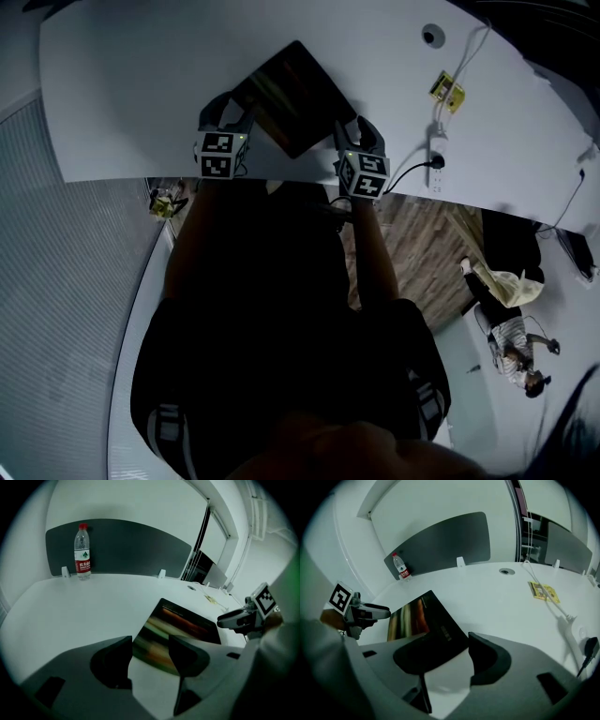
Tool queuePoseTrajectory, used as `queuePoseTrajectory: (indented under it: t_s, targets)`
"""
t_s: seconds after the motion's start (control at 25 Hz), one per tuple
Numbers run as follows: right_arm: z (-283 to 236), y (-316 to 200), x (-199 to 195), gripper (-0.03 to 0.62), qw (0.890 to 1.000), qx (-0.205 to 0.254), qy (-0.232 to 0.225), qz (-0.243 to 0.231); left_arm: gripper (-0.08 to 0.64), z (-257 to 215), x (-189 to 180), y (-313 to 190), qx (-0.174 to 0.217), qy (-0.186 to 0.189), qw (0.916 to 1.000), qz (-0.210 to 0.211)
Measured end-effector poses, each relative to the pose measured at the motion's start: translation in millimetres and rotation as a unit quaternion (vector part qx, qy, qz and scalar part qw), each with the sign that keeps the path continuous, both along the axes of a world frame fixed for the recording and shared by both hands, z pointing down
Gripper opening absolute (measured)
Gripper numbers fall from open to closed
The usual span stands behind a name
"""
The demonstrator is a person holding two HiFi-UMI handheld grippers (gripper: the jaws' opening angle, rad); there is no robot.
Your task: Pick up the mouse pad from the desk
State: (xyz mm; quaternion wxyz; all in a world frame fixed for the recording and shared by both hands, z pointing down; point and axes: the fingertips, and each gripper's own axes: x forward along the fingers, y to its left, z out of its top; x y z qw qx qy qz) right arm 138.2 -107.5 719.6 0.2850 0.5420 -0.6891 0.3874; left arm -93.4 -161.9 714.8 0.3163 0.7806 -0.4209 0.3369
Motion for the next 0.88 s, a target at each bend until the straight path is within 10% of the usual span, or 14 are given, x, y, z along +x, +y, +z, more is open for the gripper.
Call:
queuePoseTrajectory:
  t_s: [0.88]
  targets:
    - [21.5,0.5,-3.3,0.236,0.999,-0.039,0.017,0.003,0.236,21.7,-3.7,-1.3,-0.027,-0.009,0.9996,0.008]
